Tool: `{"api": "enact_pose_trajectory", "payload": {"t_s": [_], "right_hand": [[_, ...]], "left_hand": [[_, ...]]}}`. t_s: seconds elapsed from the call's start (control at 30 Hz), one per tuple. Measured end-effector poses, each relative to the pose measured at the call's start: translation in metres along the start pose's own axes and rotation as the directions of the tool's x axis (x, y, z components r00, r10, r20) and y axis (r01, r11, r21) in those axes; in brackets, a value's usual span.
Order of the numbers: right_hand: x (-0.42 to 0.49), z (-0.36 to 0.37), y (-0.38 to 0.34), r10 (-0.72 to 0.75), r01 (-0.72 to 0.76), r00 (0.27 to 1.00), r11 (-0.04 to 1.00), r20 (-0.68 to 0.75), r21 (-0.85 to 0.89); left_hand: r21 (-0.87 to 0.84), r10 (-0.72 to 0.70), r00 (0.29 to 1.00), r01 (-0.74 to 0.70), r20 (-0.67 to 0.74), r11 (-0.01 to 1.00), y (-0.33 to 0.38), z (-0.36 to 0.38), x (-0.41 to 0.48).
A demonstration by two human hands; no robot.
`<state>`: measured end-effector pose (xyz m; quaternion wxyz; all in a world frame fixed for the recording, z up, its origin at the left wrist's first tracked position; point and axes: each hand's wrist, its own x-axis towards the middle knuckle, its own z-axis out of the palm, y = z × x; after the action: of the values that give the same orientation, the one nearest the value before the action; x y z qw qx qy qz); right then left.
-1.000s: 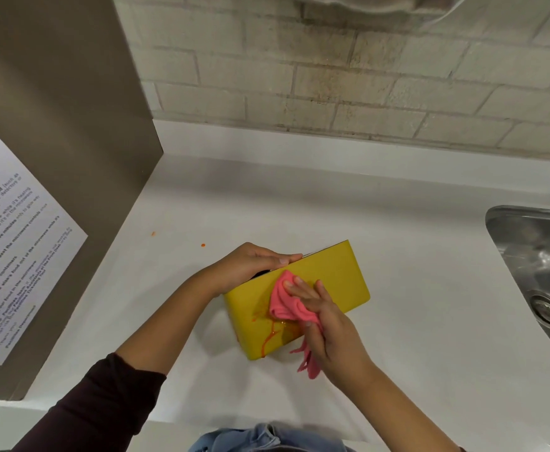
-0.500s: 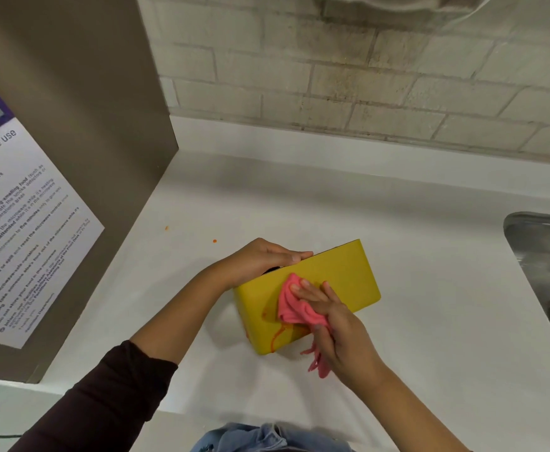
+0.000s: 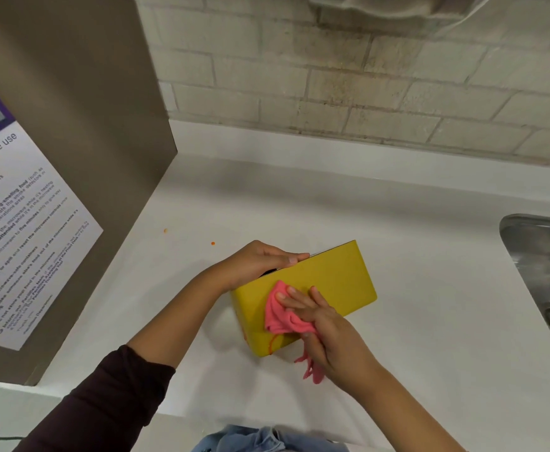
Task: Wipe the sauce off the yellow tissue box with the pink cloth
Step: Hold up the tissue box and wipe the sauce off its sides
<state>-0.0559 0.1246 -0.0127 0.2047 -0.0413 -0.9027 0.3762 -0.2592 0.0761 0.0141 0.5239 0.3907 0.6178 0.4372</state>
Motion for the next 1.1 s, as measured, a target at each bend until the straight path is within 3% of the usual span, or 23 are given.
{"api": "enact_pose_trajectory", "payload": {"t_s": [0.2, 0.47, 0.7, 0.97, 1.1], "right_hand": [[0.017, 0.020, -0.012, 0.090, -0.086, 0.983, 0.996, -0.159, 0.036], [0.001, 0.024, -0.013, -0.059, 0.061, 0.995, 0.998, 0.075, -0.017], [0.011, 0.016, -0.012, 0.093, -0.082, 0.988, 0.992, -0.124, 0.092], [0.004, 0.026, -0.017, -0.031, 0.029, 0.998, 0.999, 0.055, 0.029], [-0.008, 0.004, -0.001, 0.058, -0.059, 0.998, 0.993, 0.013, 0.101]], "left_hand": [[-0.011, -0.005, 1.000, 0.005, -0.012, 1.000, 0.003, -0.001, 0.001], [0.057, 0.005, 1.000, -0.004, -0.014, 0.998, 0.002, -0.003, 0.002], [0.021, 0.012, 1.000, -0.012, -0.012, 1.000, 0.003, -0.003, 0.002], [0.066, 0.016, 1.000, -0.015, -0.011, 0.998, 0.000, -0.007, 0.003], [0.050, 0.009, 1.000, -0.008, -0.029, 0.999, -0.001, -0.008, 0.005]]}}
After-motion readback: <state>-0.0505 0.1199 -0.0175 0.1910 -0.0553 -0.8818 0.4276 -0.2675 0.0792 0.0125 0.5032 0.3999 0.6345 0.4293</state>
